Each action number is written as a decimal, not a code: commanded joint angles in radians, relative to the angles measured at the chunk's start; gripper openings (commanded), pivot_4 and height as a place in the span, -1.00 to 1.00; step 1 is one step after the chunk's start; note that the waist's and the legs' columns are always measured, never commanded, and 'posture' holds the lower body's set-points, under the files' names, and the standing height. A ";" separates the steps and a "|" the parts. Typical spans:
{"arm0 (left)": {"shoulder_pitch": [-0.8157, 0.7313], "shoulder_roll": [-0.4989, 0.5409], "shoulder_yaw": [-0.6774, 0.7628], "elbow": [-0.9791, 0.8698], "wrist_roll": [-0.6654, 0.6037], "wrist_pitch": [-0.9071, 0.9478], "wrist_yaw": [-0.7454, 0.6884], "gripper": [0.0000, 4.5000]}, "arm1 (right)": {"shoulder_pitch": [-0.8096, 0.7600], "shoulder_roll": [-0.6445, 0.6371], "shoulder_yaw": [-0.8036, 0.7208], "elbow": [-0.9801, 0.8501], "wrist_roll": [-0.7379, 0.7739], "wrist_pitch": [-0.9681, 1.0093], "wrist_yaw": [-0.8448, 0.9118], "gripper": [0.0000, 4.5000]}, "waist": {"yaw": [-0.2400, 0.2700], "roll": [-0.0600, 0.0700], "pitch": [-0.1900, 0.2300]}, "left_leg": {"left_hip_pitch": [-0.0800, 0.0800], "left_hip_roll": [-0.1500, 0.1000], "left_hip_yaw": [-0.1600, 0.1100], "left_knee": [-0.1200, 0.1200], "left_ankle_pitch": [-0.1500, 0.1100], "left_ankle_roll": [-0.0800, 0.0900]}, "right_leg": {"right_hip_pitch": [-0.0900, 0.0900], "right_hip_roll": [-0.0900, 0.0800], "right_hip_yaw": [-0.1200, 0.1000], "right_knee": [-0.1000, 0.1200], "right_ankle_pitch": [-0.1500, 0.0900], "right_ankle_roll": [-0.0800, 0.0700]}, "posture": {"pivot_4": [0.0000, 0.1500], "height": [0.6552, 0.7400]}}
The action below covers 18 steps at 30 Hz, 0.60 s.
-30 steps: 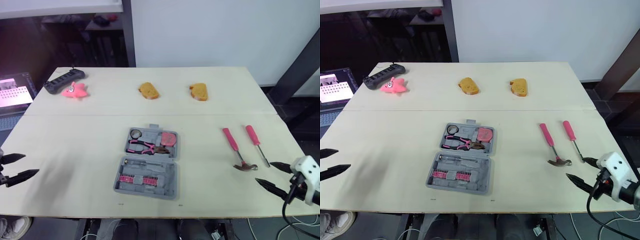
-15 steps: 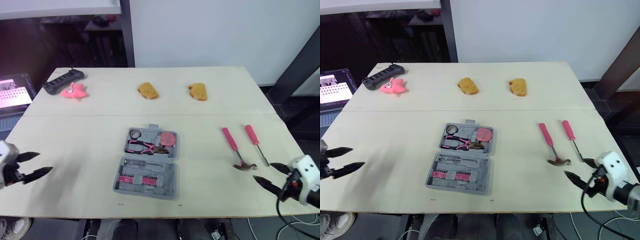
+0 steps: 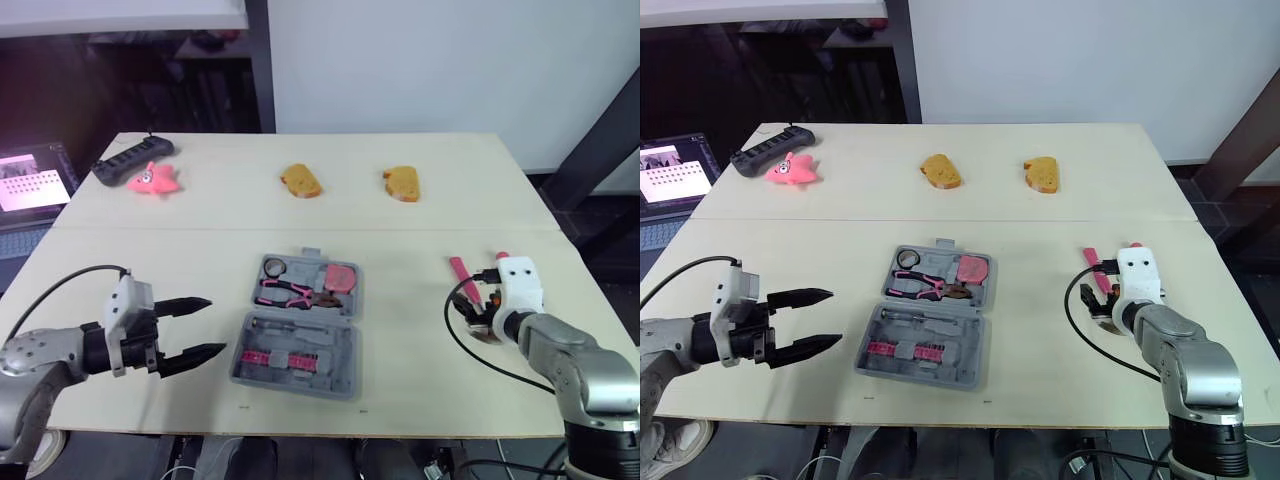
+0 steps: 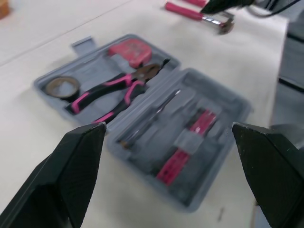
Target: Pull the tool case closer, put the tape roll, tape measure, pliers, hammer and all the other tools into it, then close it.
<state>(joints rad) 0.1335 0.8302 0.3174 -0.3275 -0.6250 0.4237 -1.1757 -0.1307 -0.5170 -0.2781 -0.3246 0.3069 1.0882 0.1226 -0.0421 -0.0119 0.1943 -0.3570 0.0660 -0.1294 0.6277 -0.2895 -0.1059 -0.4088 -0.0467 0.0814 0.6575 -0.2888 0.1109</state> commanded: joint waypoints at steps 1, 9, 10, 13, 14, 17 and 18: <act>-0.007 0.030 0.039 -0.066 -0.055 0.027 -0.004 0.98 | -0.029 0.007 -0.003 0.039 -0.025 0.008 -0.013 1.00 | -0.004 0.000 0.000 | 0.000 0.000 0.000 0.000 0.000 0.000 | 0.000 0.000 0.000 0.000 0.000 0.000 | 1.00 1.00; 0.001 0.071 0.044 -0.135 -0.103 0.061 -0.034 0.98 | -0.103 0.004 0.069 0.197 -0.045 -0.027 0.044 1.00 | -0.014 0.001 0.001 | 0.001 0.000 0.000 0.000 0.000 0.000 | 0.000 0.000 0.000 0.000 0.000 0.000 | 1.00 1.00; -0.002 0.072 0.043 -0.139 -0.106 0.064 -0.033 0.98 | -0.111 0.009 0.066 0.215 -0.046 -0.019 0.040 1.00 | -0.015 0.001 0.001 | 0.001 0.000 0.000 0.000 0.000 0.000 | 0.000 0.000 0.000 0.000 0.000 0.000 | 1.00 1.00; -0.007 0.074 0.043 -0.146 -0.113 0.071 -0.028 0.98 | -0.118 0.012 0.064 0.244 -0.049 0.006 0.040 1.00 | -0.018 0.001 0.000 | 0.001 0.000 0.000 0.000 0.000 0.000 | 0.000 0.000 0.000 0.000 0.000 0.000 | 1.00 1.00; -0.009 0.076 0.044 -0.146 -0.115 0.071 -0.029 1.00 | -0.114 0.011 0.068 0.248 -0.048 0.013 0.045 0.76 | -0.019 0.001 0.000 | 0.001 0.000 0.000 0.000 0.000 0.000 | 0.000 0.000 0.000 0.000 0.000 0.000 | 1.00 1.00; -0.015 0.081 0.044 -0.135 -0.113 0.069 -0.031 1.00 | -0.102 0.018 0.066 0.239 -0.041 0.043 0.051 0.16 | -0.016 0.000 0.000 | 0.001 0.000 0.000 0.000 0.000 0.000 | 0.000 0.000 0.000 0.000 0.000 0.000 | 1.00 1.00; -0.017 0.083 0.044 -0.132 -0.112 0.068 -0.032 1.00 | -0.098 0.020 0.065 0.234 -0.040 0.052 0.051 -0.05 | -0.015 0.000 0.000 | 0.001 0.000 0.000 0.000 0.000 0.000 | 0.000 0.000 0.000 0.000 0.000 0.000 | 1.00 1.00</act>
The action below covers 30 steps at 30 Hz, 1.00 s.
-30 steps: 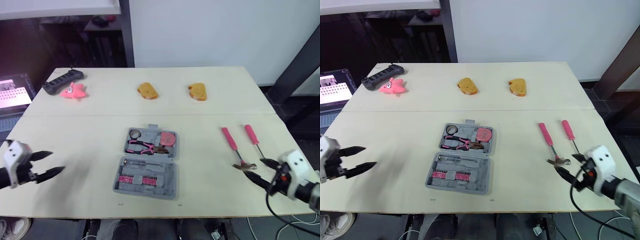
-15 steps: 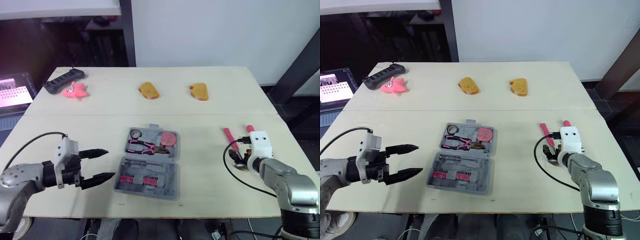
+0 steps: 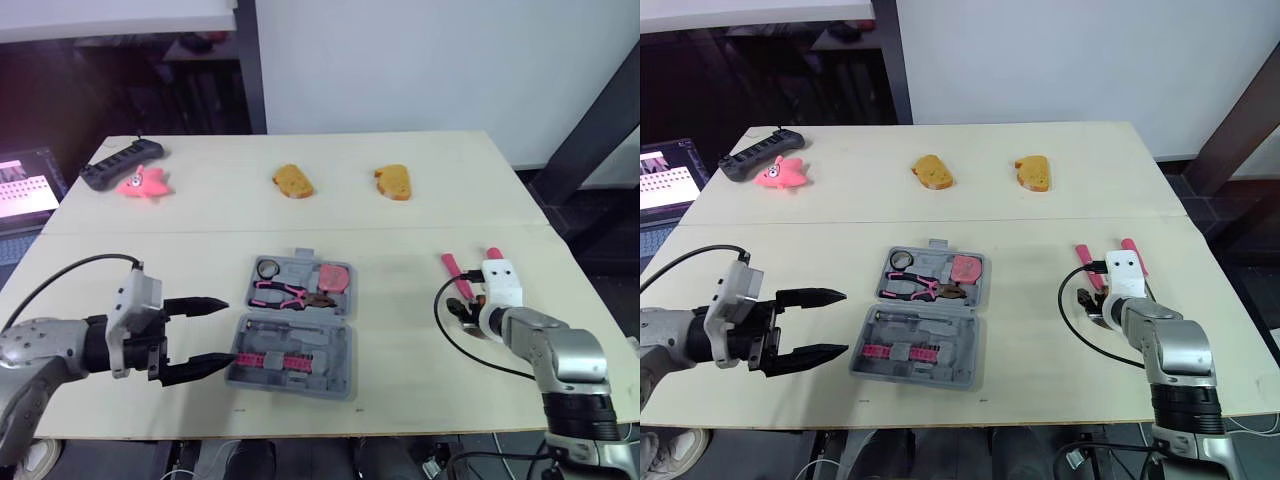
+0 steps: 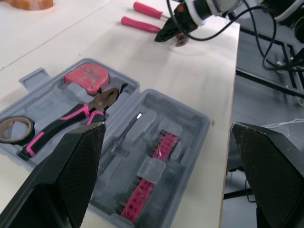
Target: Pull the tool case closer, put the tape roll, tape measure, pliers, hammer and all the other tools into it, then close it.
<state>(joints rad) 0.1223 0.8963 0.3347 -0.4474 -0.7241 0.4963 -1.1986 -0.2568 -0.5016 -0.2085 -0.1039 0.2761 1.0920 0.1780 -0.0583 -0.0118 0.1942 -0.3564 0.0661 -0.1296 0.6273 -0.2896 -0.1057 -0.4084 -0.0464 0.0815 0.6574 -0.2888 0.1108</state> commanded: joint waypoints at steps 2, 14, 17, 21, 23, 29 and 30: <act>-0.010 0.018 0.026 -0.010 -0.015 -0.004 -0.009 1.00 | 0.035 0.012 -0.013 0.004 -0.007 0.059 -0.008 -0.52 | 0.003 0.000 0.000 | 0.000 0.000 0.000 0.000 0.000 0.000 | 0.000 0.000 0.000 0.000 0.000 0.000 | 1.00 1.00; -0.082 0.017 -0.012 0.035 -0.002 -0.007 -0.005 1.00 | 0.094 0.048 -0.014 -0.091 -0.001 0.063 -0.007 -0.97 | 0.013 -0.001 0.000 | -0.001 0.000 0.000 -0.001 0.000 0.000 | 0.000 0.000 0.000 -0.002 0.000 0.000 | 1.00 1.00; -0.093 0.016 -0.021 0.043 0.000 -0.008 -0.008 1.00 | 0.110 0.058 -0.012 -0.105 -0.010 0.062 -0.021 -0.79 | 0.013 -0.001 0.000 | -0.001 0.000 0.000 -0.001 0.000 0.000 | 0.000 0.000 0.000 -0.002 0.000 0.000 | 1.00 1.00; -0.094 0.017 -0.029 0.047 0.004 -0.013 -0.009 1.00 | 0.123 0.064 -0.005 -0.113 -0.017 0.081 -0.022 -0.01 | 0.013 -0.002 -0.001 | -0.001 0.000 0.000 -0.001 0.000 0.000 | 0.000 0.000 0.000 -0.002 0.000 0.000 | 1.00 1.00; -0.095 0.018 -0.031 0.049 0.005 -0.014 -0.009 1.00 | 0.134 0.064 -0.006 -0.124 -0.024 0.092 -0.026 0.45 | 0.011 -0.002 -0.001 | 0.000 0.000 0.000 -0.001 0.000 0.000 | 0.000 0.000 0.000 -0.002 0.000 0.000 | 1.00 1.00; -0.107 0.017 -0.037 0.052 0.006 -0.011 -0.004 1.00 | 0.156 0.070 -0.019 -0.137 -0.022 0.093 -0.018 0.33 | 0.013 -0.002 -0.001 | 0.000 0.000 0.000 -0.002 0.000 0.000 | 0.000 0.000 0.000 -0.003 0.000 0.000 | 1.00 1.00; -0.109 0.017 -0.038 0.054 0.007 -0.011 -0.004 1.00 | 0.157 0.071 -0.016 -0.137 -0.021 0.092 -0.016 0.19 | 0.013 -0.002 -0.001 | 0.000 0.000 0.000 -0.002 0.000 0.000 | 0.000 0.000 0.000 -0.003 0.000 0.000 | 1.00 1.00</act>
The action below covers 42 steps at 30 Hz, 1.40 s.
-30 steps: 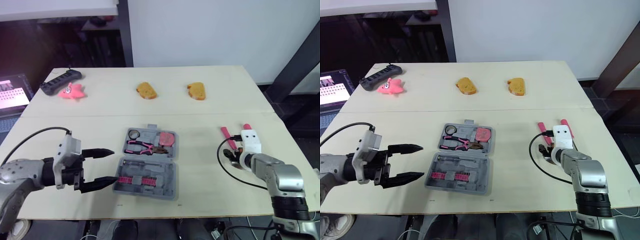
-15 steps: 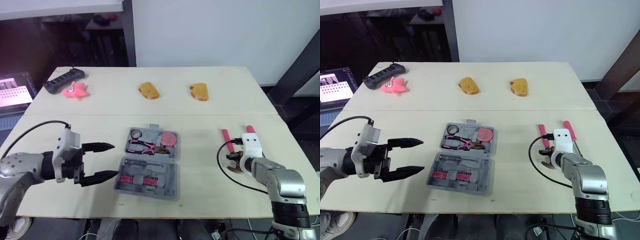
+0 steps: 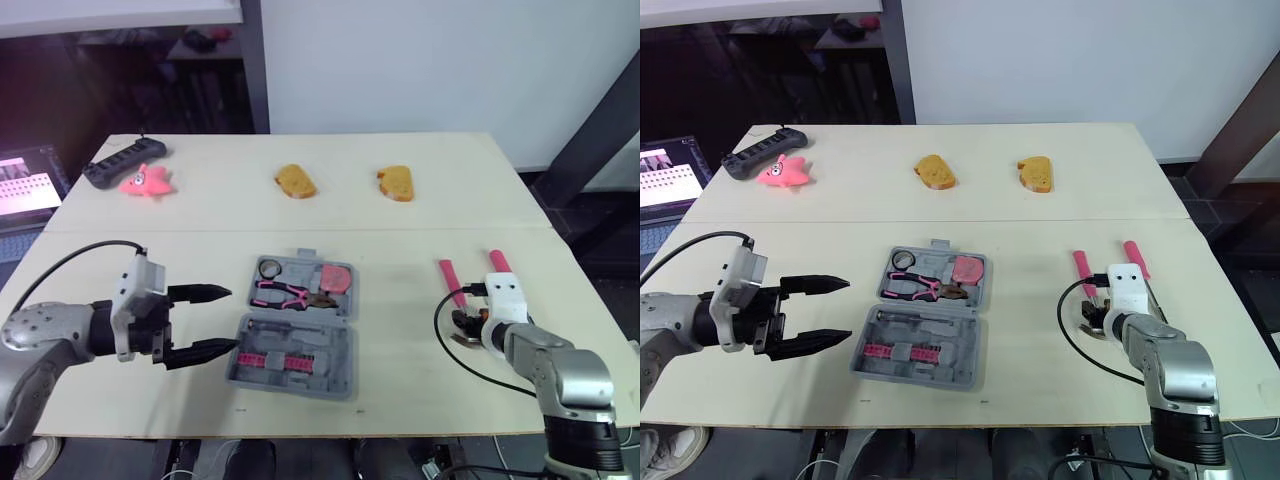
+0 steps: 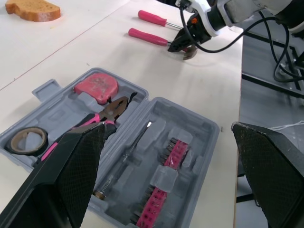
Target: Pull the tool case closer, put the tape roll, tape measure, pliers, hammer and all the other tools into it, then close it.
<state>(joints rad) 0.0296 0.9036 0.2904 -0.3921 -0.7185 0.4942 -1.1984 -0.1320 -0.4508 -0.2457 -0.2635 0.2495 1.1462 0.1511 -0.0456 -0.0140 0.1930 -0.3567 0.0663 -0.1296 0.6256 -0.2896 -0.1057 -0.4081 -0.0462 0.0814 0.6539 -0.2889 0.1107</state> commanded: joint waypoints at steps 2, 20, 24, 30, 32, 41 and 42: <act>-0.020 0.009 0.004 0.002 0.002 -0.009 -0.004 1.00 | 0.031 0.026 0.021 0.023 0.003 0.037 0.010 -0.16 | 0.001 0.000 0.000 | 0.000 0.000 0.000 0.000 0.000 0.000 | 0.000 0.000 0.000 -0.001 0.000 0.000 | 1.00 1.00; -0.060 0.011 0.030 0.126 0.039 -0.043 -0.010 1.00 | -0.145 -0.282 0.229 -0.393 0.185 -0.008 0.414 -0.99 | -0.022 0.016 0.012 | -0.002 0.000 0.001 -0.003 0.000 0.000 | -0.003 0.000 0.001 -0.002 0.001 0.000 | 1.00 1.00; -0.070 0.017 0.024 0.195 0.067 -0.078 -0.041 1.00 | -0.331 -0.382 0.355 -0.476 0.320 0.087 0.566 -0.99 | -0.024 0.012 0.012 | -0.001 0.000 -0.001 -0.007 0.000 0.000 | -0.003 0.000 -0.001 -0.003 0.001 0.003 | 1.00 1.00; -0.048 0.036 0.025 0.227 0.094 -0.110 -0.098 1.00 | -0.582 -0.351 0.643 -0.465 0.330 0.153 0.624 -0.99 | -0.022 0.012 0.012 | -0.018 0.000 -0.001 -0.007 0.001 -0.002 | -0.019 -0.001 -0.001 -0.003 0.002 0.005 | 1.00 1.00; -0.035 0.046 0.032 0.226 0.093 -0.111 -0.114 1.00 | -0.638 -0.316 0.708 -0.439 0.317 0.169 0.614 -0.99 | -0.022 0.012 0.012 | -0.020 0.000 -0.001 -0.007 0.004 -0.007 | -0.021 -0.001 -0.001 -0.002 0.002 0.005 | 1.00 1.00; -0.012 0.104 0.030 0.238 0.121 -0.142 -0.190 1.00 | -0.830 -0.193 0.969 -0.333 0.261 0.257 0.589 -0.99 | -0.024 0.012 0.012 | -0.019 0.000 -0.001 -0.011 0.004 -0.006 | -0.023 -0.001 -0.002 -0.002 0.003 0.005 | 1.00 1.00; -0.010 0.108 0.033 0.233 0.119 -0.138 -0.195 1.00 | -0.839 -0.178 0.973 -0.327 0.262 0.274 0.582 -0.99 | -0.024 0.012 0.012 | -0.019 0.000 -0.001 -0.011 0.004 -0.006 | -0.023 -0.001 -0.002 -0.002 0.003 0.005 | 1.00 1.00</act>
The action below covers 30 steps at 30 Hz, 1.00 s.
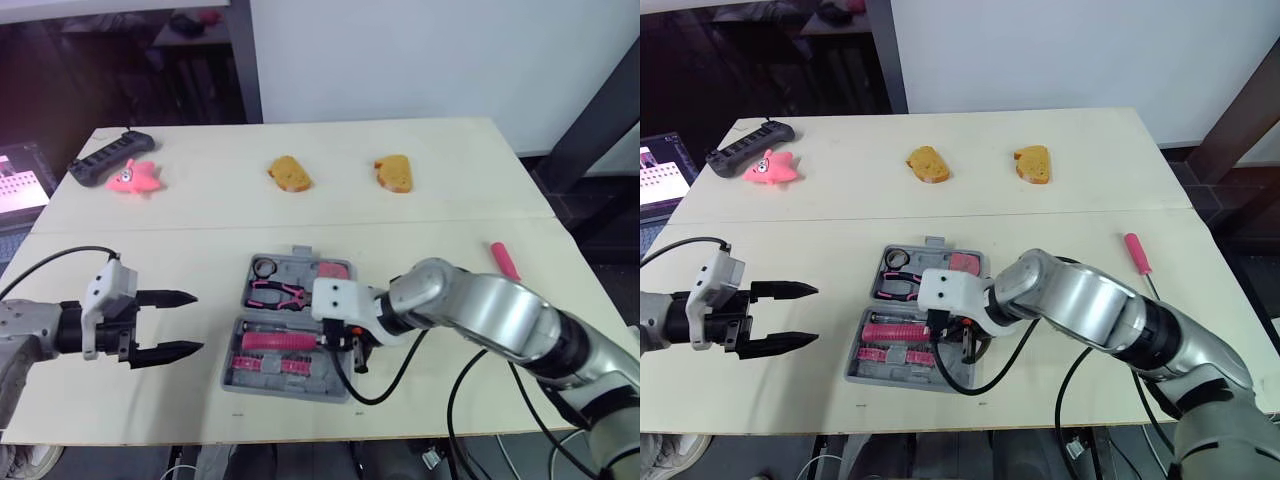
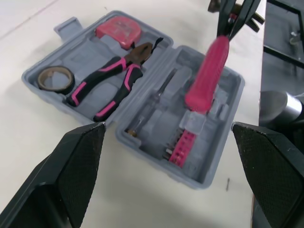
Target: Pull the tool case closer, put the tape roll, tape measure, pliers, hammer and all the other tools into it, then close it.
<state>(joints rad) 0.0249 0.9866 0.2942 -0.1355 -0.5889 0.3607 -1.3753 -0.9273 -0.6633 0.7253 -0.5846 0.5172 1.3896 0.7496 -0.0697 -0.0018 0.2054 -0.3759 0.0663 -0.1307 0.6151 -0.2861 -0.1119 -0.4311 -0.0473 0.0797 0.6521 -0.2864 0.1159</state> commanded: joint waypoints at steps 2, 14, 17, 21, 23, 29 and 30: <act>0.008 0.033 0.033 -0.033 -0.009 -0.013 -0.034 1.00 | -0.056 0.057 0.012 0.005 -0.005 0.060 -0.030 -0.99 | 0.000 0.000 0.000 | 0.000 0.000 0.000 0.000 0.000 0.000 | 0.000 0.000 0.000 0.001 0.000 0.000 | 1.00 1.00; 0.094 0.036 0.055 0.044 0.031 -0.178 -0.164 1.00 | -0.086 0.284 -0.001 0.135 0.021 0.225 -0.164 -0.99 | -0.001 0.000 0.000 | 0.001 0.000 0.000 0.001 0.001 -0.002 | -0.004 0.000 0.000 0.010 0.000 -0.001 | 1.00 1.00; 0.094 0.036 0.045 0.063 0.039 -0.205 -0.177 1.00 | -0.085 0.297 -0.004 0.152 0.034 0.225 -0.187 -0.99 | -0.002 0.000 0.000 | 0.001 0.000 0.000 0.001 0.003 -0.004 | -0.004 0.000 0.000 0.010 0.001 -0.001 | 1.00 1.00; 0.104 0.037 0.039 0.060 0.045 -0.212 -0.180 1.00 | -0.087 0.286 0.014 0.169 0.055 0.225 -0.220 -0.99 | -0.004 0.000 0.000 | 0.001 0.000 -0.001 0.001 0.003 -0.005 | -0.004 0.001 0.000 0.012 0.001 -0.001 | 1.00 1.00; 0.111 0.034 0.037 0.054 0.047 -0.214 -0.177 1.00 | -0.092 0.277 0.027 0.168 0.074 0.225 -0.232 -0.99 | -0.005 0.000 0.000 | 0.001 0.000 -0.001 0.001 0.003 -0.005 | -0.004 0.001 0.000 0.012 0.001 -0.001 | 1.00 1.00; 0.113 0.026 0.035 0.034 0.045 -0.205 -0.165 1.00 | -0.111 0.285 0.038 0.195 0.119 0.225 -0.282 -0.99 | -0.007 0.000 0.000 | 0.001 0.000 -0.001 0.001 0.003 -0.005 | -0.004 0.001 0.000 0.013 0.001 -0.001 | 1.00 1.00; 0.113 0.024 0.034 0.031 0.045 -0.204 -0.164 1.00 | -0.111 0.287 0.036 0.199 0.131 0.225 -0.294 -0.99 | -0.007 0.000 0.000 | 0.001 0.000 -0.001 0.001 0.003 -0.005 | -0.004 0.001 0.000 0.013 0.001 -0.001 | 1.00 1.00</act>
<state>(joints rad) 0.1321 1.0123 0.3271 -0.0834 -0.5423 0.1656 -1.5405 -1.0180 -0.3888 0.7741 -0.3694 0.6186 1.6084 0.4716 -0.0771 -0.0023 0.2051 -0.3747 0.0665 -0.1315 0.6162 -0.2831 -0.1165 -0.4355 -0.0468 0.0799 0.6647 -0.2857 0.1145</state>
